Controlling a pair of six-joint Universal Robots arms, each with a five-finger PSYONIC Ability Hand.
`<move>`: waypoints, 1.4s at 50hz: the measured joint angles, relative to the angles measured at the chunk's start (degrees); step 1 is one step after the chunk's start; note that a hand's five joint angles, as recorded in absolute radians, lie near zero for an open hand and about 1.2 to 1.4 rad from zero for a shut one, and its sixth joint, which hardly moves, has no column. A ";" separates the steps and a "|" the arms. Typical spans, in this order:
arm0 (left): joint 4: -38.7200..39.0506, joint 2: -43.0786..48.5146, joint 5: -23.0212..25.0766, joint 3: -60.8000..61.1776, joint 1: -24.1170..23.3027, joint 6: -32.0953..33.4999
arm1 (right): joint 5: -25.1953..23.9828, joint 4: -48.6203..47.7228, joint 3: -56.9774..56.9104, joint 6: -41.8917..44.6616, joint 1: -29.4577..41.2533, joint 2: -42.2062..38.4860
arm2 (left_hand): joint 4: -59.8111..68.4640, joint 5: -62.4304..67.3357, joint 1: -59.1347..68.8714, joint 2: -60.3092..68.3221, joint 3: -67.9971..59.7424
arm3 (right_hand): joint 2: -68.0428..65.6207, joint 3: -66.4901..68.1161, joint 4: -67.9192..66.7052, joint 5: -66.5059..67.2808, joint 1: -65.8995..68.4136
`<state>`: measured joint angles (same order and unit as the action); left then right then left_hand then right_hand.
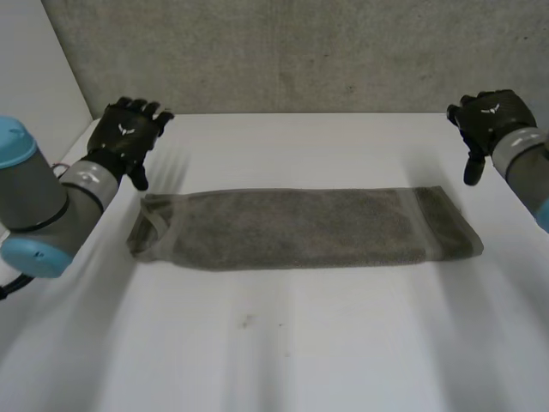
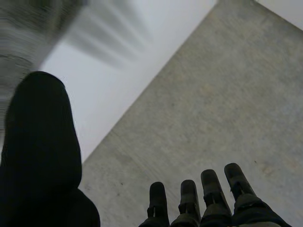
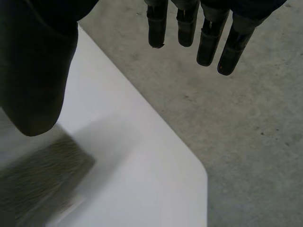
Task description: Fold the towel.
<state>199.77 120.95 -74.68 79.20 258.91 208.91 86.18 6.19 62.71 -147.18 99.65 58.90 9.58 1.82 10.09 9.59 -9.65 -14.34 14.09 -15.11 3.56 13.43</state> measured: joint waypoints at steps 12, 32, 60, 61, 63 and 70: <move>-2.30 -8.17 0.22 17.72 1.46 -0.35 | -9.17 -1.17 24.54 0.05 -3.15 12.25 | 2.71 0.37 2.17 2.73 -2.69 | -0.17 0.75 -0.15 0.16 1.56; 4.71 -5.33 0.95 20.81 1.69 -4.78 | -10.76 -13.02 36.47 0.67 -8.16 8.03 | 18.13 15.94 17.62 18.17 -18.08 | -5.18 6.00 -5.39 8.27 7.32; 5.29 1.84 10.31 15.58 2.56 -5.09 | -10.77 -13.66 36.84 0.98 -7.97 6.29 | 44.37 41.75 43.61 44.36 -44.20 | -7.62 8.99 -8.51 10.82 9.64; 5.28 1.85 10.21 15.56 2.79 -5.09 | -10.77 -13.67 36.85 1.00 -7.93 6.16 | 44.35 41.76 43.61 44.35 -44.19 | -8.26 9.47 -9.00 11.19 9.99; 5.26 1.83 10.06 15.63 3.26 -5.08 | -10.77 -13.70 36.85 1.01 -7.86 5.90 | 43.48 41.33 42.93 43.34 -43.28 | -8.51 9.70 -9.26 11.47 10.25; 5.11 1.55 9.73 16.61 4.84 -5.08 | -10.77 -15.02 36.83 1.10 -7.65 4.60 | 38.35 36.22 37.75 38.38 -38.35 | -8.67 10.25 -9.68 11.92 10.87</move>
<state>204.87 122.50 -64.94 95.81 263.75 203.82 75.41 -8.83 99.55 -146.09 92.00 63.50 47.93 38.05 47.84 47.96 -48.00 -23.00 24.34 -24.79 15.48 24.29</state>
